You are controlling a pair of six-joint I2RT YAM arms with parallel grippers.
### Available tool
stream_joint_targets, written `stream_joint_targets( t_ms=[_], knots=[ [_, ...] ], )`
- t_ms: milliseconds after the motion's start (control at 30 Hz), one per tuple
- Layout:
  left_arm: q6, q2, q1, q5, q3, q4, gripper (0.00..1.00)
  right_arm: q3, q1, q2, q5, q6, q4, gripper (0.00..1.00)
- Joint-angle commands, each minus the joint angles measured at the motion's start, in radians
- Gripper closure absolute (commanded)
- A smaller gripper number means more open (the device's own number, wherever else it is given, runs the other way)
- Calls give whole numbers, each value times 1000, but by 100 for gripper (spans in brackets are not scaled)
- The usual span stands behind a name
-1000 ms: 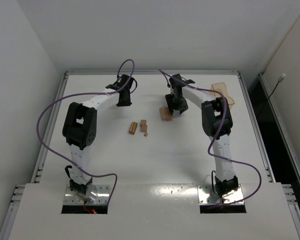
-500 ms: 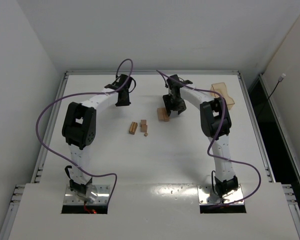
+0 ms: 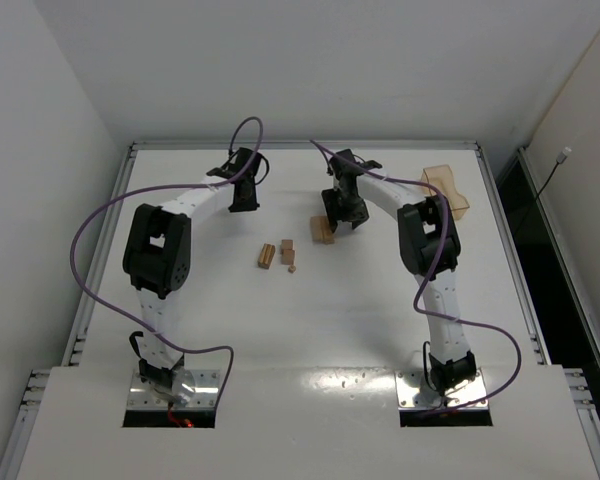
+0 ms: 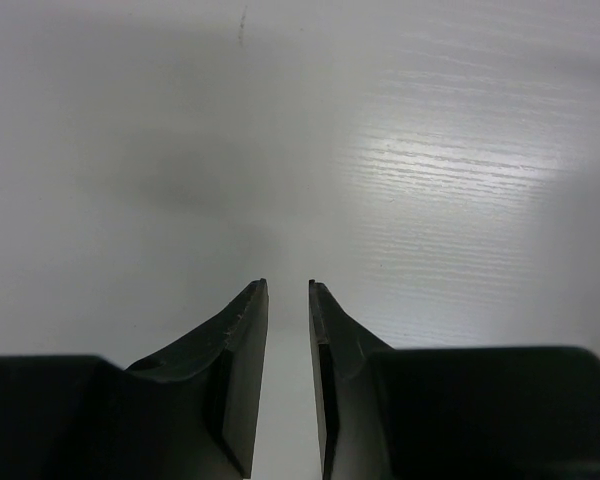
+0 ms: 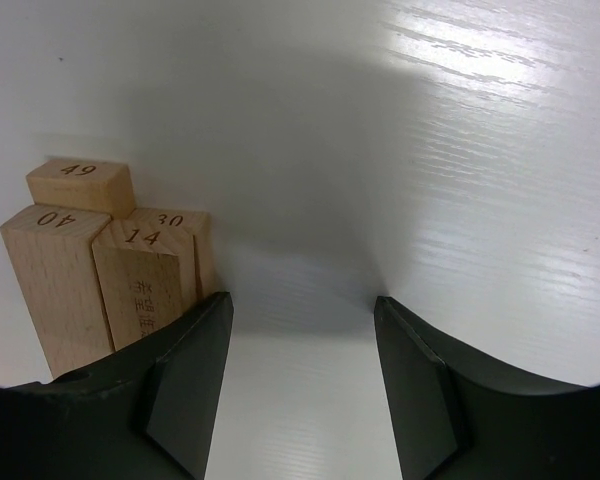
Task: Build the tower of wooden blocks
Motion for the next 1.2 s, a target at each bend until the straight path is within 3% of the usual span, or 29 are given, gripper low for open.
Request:
stream_joint_targets(
  t_ms=[0,1000,1167],
  knots=[
    [4,-60,13,3,-6,21,80,-15,23,11,-76,40,20,44],
    [4,-60,22,12,14,21,80,-95,41,-49,-116,40,10,44],
    [4,-69,22,12,-6,21,80,-95,41,-72,-58,40,10,44]
  ],
)
